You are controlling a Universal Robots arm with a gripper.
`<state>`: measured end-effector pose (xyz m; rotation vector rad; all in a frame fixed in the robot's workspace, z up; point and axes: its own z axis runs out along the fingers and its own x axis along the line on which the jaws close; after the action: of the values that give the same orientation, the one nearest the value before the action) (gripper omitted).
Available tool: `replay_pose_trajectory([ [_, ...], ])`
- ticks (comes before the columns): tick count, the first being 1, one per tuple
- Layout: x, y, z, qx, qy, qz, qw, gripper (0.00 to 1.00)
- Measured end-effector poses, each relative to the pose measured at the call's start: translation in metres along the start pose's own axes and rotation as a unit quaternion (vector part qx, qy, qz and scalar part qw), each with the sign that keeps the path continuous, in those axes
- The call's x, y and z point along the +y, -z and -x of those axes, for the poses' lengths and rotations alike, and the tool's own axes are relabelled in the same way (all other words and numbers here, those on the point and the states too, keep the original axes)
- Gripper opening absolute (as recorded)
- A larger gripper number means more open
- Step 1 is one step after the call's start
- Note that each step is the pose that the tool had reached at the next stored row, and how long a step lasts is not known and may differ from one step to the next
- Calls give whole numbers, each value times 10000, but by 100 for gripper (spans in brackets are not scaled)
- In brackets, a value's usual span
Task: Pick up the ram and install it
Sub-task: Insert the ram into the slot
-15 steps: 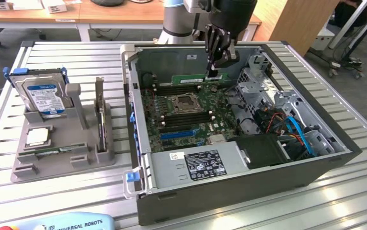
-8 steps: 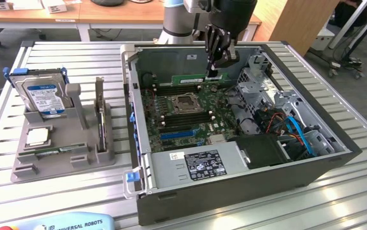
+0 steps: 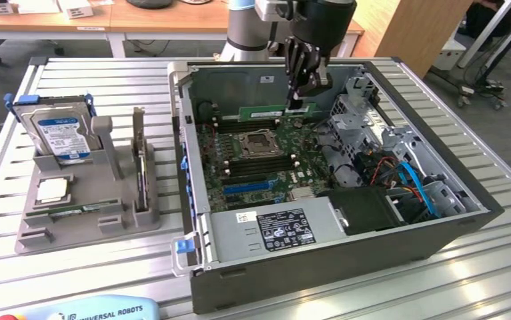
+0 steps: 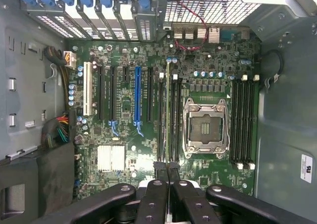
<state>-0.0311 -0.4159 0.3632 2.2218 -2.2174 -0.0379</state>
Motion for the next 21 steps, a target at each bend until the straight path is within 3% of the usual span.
replay_pose_trajectory([
  [21, -5, -272, -5, 1, 0, 0, 10000, 11],
])
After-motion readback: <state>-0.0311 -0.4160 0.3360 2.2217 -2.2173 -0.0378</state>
